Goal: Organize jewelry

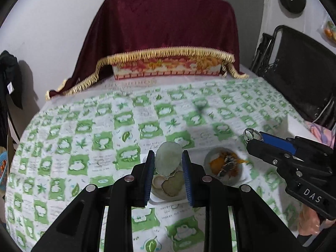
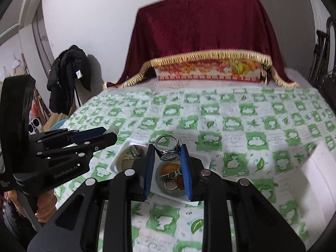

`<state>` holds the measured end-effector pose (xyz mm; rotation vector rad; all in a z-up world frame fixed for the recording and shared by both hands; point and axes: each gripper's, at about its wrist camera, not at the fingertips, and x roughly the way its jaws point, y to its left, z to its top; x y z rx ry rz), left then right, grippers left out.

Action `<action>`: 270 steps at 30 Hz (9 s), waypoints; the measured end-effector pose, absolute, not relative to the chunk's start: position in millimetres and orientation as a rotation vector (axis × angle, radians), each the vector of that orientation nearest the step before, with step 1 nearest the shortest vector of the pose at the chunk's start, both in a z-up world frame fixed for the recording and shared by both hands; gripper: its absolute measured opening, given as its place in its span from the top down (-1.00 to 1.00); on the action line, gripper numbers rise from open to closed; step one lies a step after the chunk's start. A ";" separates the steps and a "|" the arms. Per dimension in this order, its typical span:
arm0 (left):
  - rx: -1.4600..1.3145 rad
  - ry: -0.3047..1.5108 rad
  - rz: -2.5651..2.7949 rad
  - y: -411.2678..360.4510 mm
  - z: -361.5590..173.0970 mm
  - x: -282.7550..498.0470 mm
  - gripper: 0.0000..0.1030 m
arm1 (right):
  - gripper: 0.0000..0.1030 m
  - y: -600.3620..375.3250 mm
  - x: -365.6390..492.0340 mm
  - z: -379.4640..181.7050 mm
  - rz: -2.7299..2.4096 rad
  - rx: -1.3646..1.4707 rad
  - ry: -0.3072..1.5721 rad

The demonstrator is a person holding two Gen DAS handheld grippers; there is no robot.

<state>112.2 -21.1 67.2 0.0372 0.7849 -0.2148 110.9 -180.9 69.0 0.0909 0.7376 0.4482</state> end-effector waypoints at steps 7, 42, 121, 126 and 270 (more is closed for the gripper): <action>0.042 0.846 -0.216 -17.4 41.3 124.6 0.49 | 0.54 -179.3 126.7 48.1 0.441 0.093 0.783; 0.068 0.758 -0.140 -25.2 59.8 81.9 -0.32 | 0.43 -189.6 90.1 56.9 0.441 0.131 0.726; 0.060 0.945 -0.040 -22.3 -0.4 65.5 -0.93 | -0.92 -184.7 84.0 4.2 0.222 0.063 0.936; 0.060 0.945 -0.040 -22.3 -0.5 65.3 -0.93 | -0.92 -184.7 84.1 4.2 0.222 0.063 0.936; 0.060 0.945 -0.039 -22.7 -0.3 64.4 -0.93 | -0.92 -185.1 83.7 4.4 0.222 0.063 0.935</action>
